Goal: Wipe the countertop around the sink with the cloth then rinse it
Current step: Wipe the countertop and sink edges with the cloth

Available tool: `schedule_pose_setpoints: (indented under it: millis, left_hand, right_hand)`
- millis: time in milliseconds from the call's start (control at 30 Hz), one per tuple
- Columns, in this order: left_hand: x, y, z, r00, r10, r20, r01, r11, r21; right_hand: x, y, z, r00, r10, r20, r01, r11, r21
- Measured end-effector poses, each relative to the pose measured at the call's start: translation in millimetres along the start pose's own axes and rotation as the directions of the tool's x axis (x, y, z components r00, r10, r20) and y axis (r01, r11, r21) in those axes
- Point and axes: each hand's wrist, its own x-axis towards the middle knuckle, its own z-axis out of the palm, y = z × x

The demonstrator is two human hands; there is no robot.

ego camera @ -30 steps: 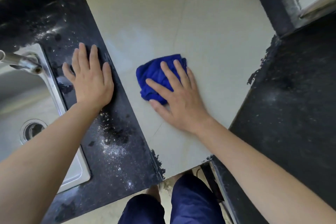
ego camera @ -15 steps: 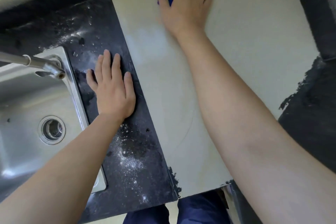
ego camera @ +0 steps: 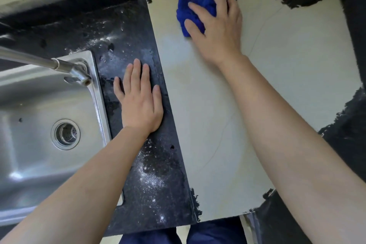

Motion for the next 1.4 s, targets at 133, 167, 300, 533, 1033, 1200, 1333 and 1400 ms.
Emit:
schedule_pose_setpoints:
  millis: [133,167,300,533,1033,1200,1333,1400]
  left_hand:
    - [0.1,-0.5,0.4,1.0,0.006,0.0,-0.006,1.0,-0.001]
    - [0.3,-0.8,0.3,1.0,0.005,0.0,-0.005,1.0,-0.002]
    - [-0.5,-0.6,-0.8,1.0,0.004,-0.005,-0.004,1.0,-0.008]
    - [0.3,0.2,-1.1,1.0,0.008,-0.002,-0.008,1.0,-0.001]
    - [-1.0,0.3,-2.3,1.0,0.003,0.017,-0.003,1.0,-0.014]
    - [-0.5,0.7,-2.3,1.0,-0.001,0.018,0.001,1.0,-0.015]
    - [0.3,0.5,-2.2,1.0,0.001,0.024,-0.001,1.0,-0.01]
    - [-0.2,0.9,-2.6,1.0,-0.002,0.026,0.002,1.0,-0.01]
  right_hand:
    - [25.2,-43.9,15.8,0.994,0.1,-0.034,-0.102,0.992,-0.069]
    - [22.1,-47.4,18.3,0.996,0.082,-0.037,-0.084,0.993,-0.078]
    - [-34.8,-26.2,13.0,0.977,-0.215,-0.003,0.215,0.976,-0.019]
    - [-183.0,47.9,-19.2,0.755,-0.621,0.211,0.6,0.784,0.159]
    - [-76.5,-18.2,9.1,0.974,-0.224,0.043,0.224,0.974,0.01]
    - [-205.6,29.6,-7.7,0.914,-0.399,0.076,0.392,0.915,0.094]
    - [-250.2,82.5,-31.5,0.795,-0.563,0.224,0.551,0.826,0.121]
    - [-227.1,104.9,-36.5,0.751,-0.62,0.226,0.612,0.783,0.113]
